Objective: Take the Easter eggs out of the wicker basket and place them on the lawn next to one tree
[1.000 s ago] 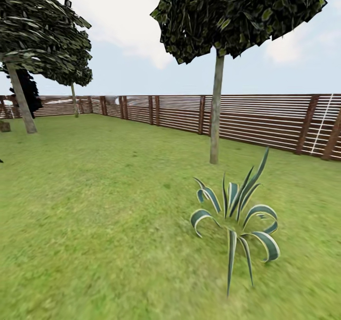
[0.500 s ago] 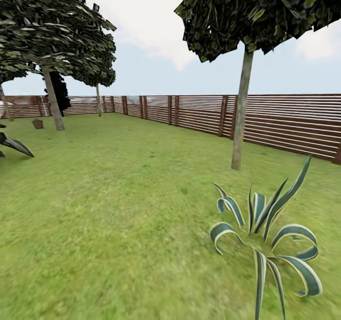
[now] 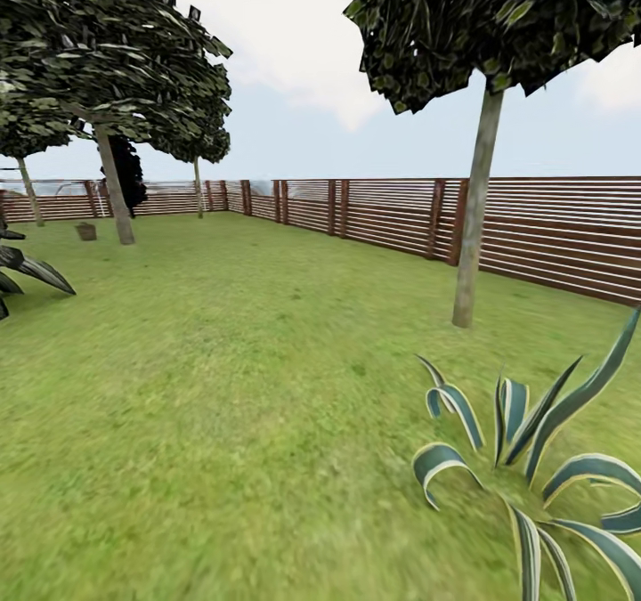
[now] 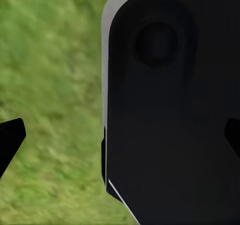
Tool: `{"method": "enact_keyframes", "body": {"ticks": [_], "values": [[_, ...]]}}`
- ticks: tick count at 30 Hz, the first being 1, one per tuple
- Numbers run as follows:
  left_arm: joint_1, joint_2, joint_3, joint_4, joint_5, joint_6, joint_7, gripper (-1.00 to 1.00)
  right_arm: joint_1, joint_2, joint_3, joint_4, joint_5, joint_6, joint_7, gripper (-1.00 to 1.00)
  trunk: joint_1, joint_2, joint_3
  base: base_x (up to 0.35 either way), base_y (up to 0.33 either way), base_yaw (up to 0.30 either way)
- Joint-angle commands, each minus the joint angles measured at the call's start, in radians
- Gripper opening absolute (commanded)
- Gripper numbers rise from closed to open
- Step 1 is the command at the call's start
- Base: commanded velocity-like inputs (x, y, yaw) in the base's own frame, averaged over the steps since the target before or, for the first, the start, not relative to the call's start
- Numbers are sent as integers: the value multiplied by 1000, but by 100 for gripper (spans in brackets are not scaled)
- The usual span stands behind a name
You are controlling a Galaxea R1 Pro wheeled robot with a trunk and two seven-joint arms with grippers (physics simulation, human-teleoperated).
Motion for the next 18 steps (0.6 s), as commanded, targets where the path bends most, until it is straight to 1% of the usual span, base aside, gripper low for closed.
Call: {"method": "enact_keyframes", "body": {"ticks": [1,18], "values": [[0,0,1,0,2,0,0,100,-1,0,0,2,0,1,1,100,1,0,-1,335,0,166],[0,0,1,0,2,0,0,100,-1,0,0,2,0,1,1,100,1,0,-1,335,0,243]]}}
